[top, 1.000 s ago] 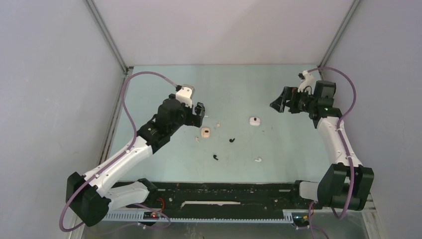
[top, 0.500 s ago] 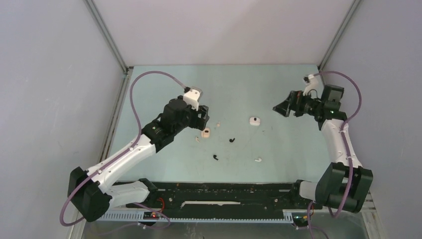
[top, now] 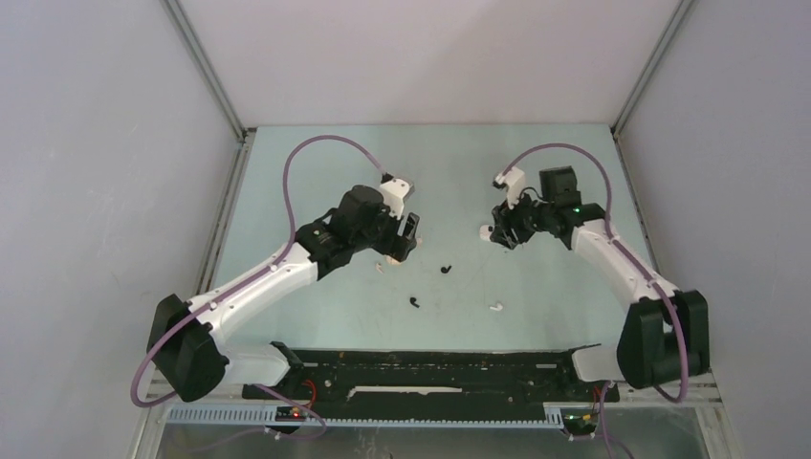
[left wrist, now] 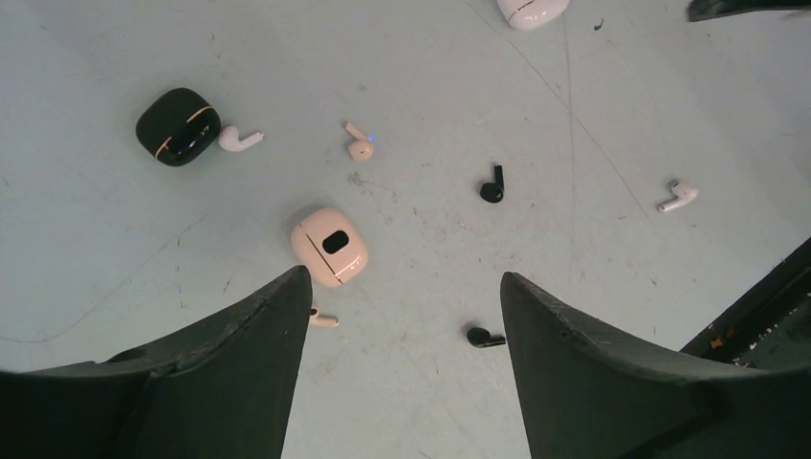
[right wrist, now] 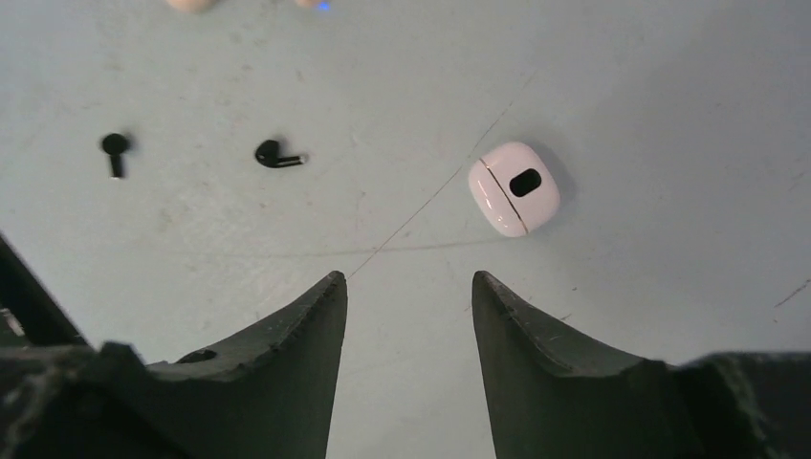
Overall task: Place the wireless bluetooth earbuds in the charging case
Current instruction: Pick up the charging case at the center of the board.
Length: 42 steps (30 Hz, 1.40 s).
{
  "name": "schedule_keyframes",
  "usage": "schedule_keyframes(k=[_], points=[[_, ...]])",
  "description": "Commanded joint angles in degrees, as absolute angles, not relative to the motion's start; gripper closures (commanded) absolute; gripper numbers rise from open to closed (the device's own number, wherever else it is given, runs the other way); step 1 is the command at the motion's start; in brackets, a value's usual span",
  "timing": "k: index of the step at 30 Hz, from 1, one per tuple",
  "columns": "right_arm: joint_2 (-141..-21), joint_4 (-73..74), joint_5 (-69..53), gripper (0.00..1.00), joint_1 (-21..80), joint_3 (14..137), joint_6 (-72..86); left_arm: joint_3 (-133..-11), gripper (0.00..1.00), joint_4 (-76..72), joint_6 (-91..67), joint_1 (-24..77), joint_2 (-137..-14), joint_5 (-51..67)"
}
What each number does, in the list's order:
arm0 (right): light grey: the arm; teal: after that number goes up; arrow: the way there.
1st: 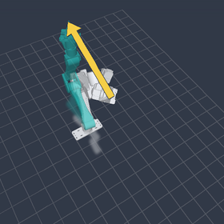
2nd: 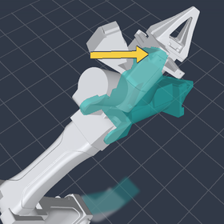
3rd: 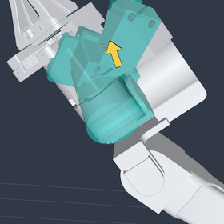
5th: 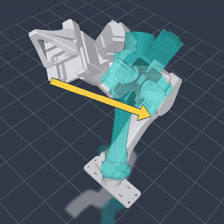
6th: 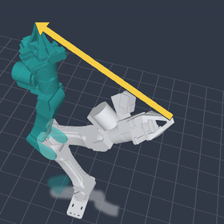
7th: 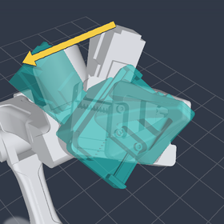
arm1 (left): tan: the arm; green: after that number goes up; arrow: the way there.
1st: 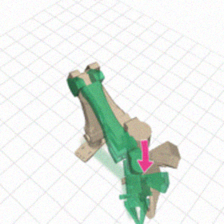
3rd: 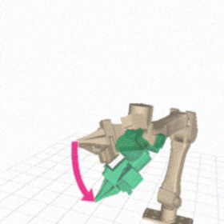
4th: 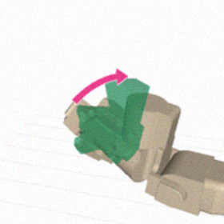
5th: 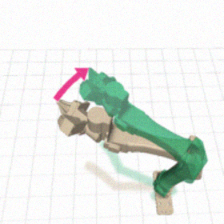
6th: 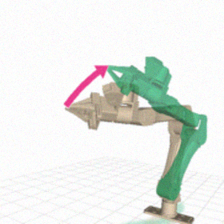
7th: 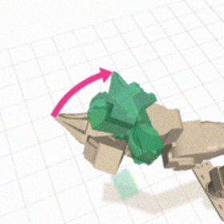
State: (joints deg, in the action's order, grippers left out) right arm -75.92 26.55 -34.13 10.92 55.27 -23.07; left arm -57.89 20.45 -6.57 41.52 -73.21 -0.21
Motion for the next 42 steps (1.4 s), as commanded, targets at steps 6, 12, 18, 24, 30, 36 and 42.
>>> schedule_keyframes(k=[6,12,18,24,30,36,42], points=[[-86.22,23.84,-14.69,0.46,18.51,59.22,-24.93,-59.93,0.21,24.29,-11.67,41.81,-73.18,-2.61],[-90.32,23.56,-10.48,0.43,18.23,61.18,-23.33,-57.73,0.20,23.46,-14.10,41.78,-71.07,-2.21],[-92.49,21.27,-11.49,0.46,16.06,63.39,-21.81,-56.23,0.19,22.57,-15.04,41.83,-69.80,-1.52],[-99.20,19.52,-8.44,0.50,13.60,70.14,-20.92,-55.61,0.19,22.24,-15.06,41.81,-69.58,-1.65],[-106.17,21.02,-8.53,0.51,12.77,74.59,-21.18,-54.68,0.20,21.61,-15.32,41.83,-67.96,-2.80],[-109.78,24.36,-9.97,0.52,11.43,75.16,-21.40,-49.71,0.19,14.65,-14.47,41.87,-60.75,-4.13],[-110.59,28.24,-12.27,0.54,11.02,75.20,-22.52,-49.10,0.19,14.24,-13.49,41.92,-60.84,-4.61]])
